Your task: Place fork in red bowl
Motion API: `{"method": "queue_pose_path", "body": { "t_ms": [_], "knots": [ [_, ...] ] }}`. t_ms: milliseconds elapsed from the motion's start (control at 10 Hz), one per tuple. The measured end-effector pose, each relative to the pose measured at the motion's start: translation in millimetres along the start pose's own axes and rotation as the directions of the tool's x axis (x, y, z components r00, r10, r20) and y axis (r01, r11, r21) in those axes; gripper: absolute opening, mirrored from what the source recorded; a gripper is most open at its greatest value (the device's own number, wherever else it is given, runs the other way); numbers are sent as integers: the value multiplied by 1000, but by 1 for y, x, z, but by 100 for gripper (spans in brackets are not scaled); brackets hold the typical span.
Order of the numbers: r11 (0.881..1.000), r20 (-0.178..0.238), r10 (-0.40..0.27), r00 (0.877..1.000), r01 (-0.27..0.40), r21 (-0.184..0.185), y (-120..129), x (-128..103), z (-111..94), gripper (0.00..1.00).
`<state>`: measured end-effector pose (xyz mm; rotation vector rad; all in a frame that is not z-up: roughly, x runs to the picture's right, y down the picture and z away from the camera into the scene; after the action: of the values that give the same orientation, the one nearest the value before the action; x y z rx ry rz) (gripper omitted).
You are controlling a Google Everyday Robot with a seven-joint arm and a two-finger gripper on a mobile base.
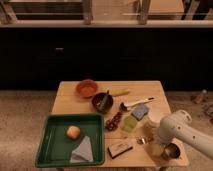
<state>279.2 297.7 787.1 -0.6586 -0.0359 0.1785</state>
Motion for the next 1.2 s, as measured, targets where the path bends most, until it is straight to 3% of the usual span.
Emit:
{"method": "queue_pose_path", "body": {
  "t_ms": [300,1000,1200],
  "knots": [
    [1000,0,-6,1000,6,-2,-1,-1,-6,2],
    [1000,1,-25,1000,25,-10,3,-5,-4,0],
    [996,3,-87,996,86,4,0,-20,-4,0]
  ]
}}
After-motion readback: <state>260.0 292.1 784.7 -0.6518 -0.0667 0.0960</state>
